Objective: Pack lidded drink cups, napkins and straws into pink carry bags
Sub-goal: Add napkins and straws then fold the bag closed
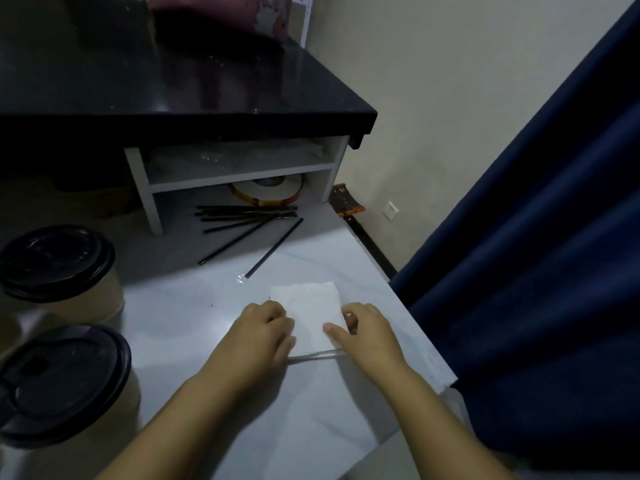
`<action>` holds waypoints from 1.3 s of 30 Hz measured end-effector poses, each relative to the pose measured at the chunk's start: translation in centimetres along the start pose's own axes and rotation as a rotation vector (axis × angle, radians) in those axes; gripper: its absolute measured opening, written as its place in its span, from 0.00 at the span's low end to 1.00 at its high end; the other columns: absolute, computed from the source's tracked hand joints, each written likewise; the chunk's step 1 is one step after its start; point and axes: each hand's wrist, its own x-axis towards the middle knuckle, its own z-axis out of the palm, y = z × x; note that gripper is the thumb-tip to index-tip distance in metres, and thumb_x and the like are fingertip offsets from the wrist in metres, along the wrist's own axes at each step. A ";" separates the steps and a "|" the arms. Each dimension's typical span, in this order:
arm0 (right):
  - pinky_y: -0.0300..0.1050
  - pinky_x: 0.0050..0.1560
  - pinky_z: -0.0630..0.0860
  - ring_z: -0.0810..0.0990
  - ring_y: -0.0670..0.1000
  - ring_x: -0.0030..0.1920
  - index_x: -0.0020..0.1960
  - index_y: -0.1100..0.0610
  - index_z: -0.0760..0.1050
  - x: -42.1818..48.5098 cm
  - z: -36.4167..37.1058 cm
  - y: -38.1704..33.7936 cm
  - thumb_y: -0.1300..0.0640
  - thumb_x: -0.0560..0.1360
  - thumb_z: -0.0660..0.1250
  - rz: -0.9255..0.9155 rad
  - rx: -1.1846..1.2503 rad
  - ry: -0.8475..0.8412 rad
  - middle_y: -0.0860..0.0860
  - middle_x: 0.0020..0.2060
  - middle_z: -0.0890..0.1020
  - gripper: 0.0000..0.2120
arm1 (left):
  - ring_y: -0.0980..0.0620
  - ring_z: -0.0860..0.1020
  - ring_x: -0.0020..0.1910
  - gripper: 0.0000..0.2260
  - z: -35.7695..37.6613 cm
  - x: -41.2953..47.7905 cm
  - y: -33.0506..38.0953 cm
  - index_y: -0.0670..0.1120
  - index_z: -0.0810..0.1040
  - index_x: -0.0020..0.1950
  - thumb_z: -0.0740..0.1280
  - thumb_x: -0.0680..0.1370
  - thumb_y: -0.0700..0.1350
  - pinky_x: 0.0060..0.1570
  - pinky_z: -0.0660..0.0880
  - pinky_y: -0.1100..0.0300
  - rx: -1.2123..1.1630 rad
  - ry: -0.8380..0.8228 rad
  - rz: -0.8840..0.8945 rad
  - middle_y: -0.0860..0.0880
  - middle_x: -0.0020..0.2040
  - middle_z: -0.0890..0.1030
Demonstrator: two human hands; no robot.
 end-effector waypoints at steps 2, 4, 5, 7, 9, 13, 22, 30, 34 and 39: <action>0.33 0.41 0.70 0.74 0.42 0.42 0.58 0.50 0.75 1.0 -0.1 0.0 0.47 0.70 0.72 0.002 0.102 -0.009 0.45 0.47 0.75 0.18 | 0.55 0.67 0.49 0.09 0.0 -0.2 0.0 0.52 0.78 0.49 0.59 0.77 0.51 0.47 0.66 0.61 -0.014 -0.007 -0.031 0.59 0.51 0.71; 0.28 0.36 0.68 0.75 0.41 0.40 0.57 0.50 0.76 1.8 -0.3 0.0 0.52 0.68 0.76 0.015 0.203 -0.008 0.45 0.44 0.77 0.19 | 0.56 0.67 0.50 0.09 -0.2 -0.3 0.2 0.54 0.78 0.52 0.60 0.77 0.51 0.48 0.66 0.61 -0.049 0.011 -0.065 0.61 0.50 0.71; 0.28 0.35 0.68 0.76 0.41 0.40 0.56 0.50 0.76 2.2 -0.4 0.0 0.54 0.67 0.77 0.023 0.241 -0.008 0.44 0.42 0.77 0.19 | 0.55 0.68 0.50 0.09 -0.4 -0.4 0.3 0.55 0.78 0.54 0.60 0.77 0.51 0.49 0.67 0.61 -0.063 0.025 -0.077 0.61 0.50 0.72; 0.30 0.36 0.70 0.76 0.42 0.41 0.56 0.49 0.76 2.9 -0.6 -0.1 0.55 0.66 0.77 0.036 0.287 -0.022 0.44 0.41 0.78 0.20 | 0.55 0.70 0.51 0.11 -0.6 -0.4 0.4 0.54 0.78 0.57 0.61 0.78 0.52 0.50 0.69 0.60 -0.073 0.047 -0.096 0.59 0.51 0.74; 0.34 0.39 0.74 0.77 0.43 0.42 0.54 0.49 0.76 3.5 -0.9 -0.1 0.54 0.66 0.77 0.036 0.292 -0.049 0.45 0.42 0.79 0.19 | 0.55 0.71 0.51 0.11 -0.9 -0.4 0.5 0.53 0.78 0.57 0.62 0.77 0.52 0.50 0.70 0.60 -0.088 0.070 -0.121 0.58 0.50 0.75; 0.40 0.40 0.78 0.80 0.46 0.42 0.43 0.49 0.78 4.1 -1.5 0.0 0.54 0.69 0.75 0.000 0.289 -0.073 0.45 0.41 0.81 0.07 | 0.56 0.72 0.48 0.11 -1.1 -0.4 0.6 0.51 0.79 0.56 0.64 0.77 0.51 0.48 0.71 0.62 -0.104 0.127 -0.140 0.58 0.48 0.74; 0.40 0.32 0.76 0.76 0.44 0.30 0.36 0.49 0.78 3.1 -3.1 -1.4 0.57 0.68 0.76 -0.168 0.432 -0.267 0.44 0.30 0.80 0.08 | 0.52 0.61 0.61 0.26 -1.8 1.0 0.5 0.51 0.70 0.66 0.72 0.70 0.52 0.59 0.63 0.58 -0.103 0.168 -0.259 0.58 0.59 0.66; 0.43 0.40 0.77 0.78 0.47 0.41 0.42 0.48 0.77 4.5 -2.1 -1.0 0.49 0.72 0.71 -0.059 0.343 -0.145 0.44 0.38 0.80 0.04 | 0.60 0.76 0.41 0.06 -2.5 0.6 -1.0 0.51 0.80 0.41 0.69 0.73 0.39 0.42 0.71 0.66 -0.240 0.092 -0.239 0.58 0.38 0.80; 0.36 0.38 0.75 0.76 0.43 0.37 0.44 0.47 0.75 5.0 -1.0 -0.6 0.51 0.67 0.76 -0.048 0.164 -0.184 0.44 0.38 0.77 0.11 | 0.60 0.77 0.40 0.09 -2.7 0.4 -1.6 0.55 0.79 0.38 0.71 0.72 0.40 0.42 0.72 0.63 -0.294 0.045 -0.263 0.59 0.38 0.80; 0.33 0.35 0.71 0.78 0.42 0.38 0.41 0.45 0.76 5.3 -1.4 -0.6 0.52 0.67 0.76 -0.043 0.166 -0.145 0.44 0.38 0.80 0.09 | 0.61 0.75 0.40 0.08 -2.5 0.4 -1.6 0.56 0.76 0.42 0.73 0.70 0.45 0.40 0.70 0.68 -0.243 0.077 -0.270 0.63 0.40 0.78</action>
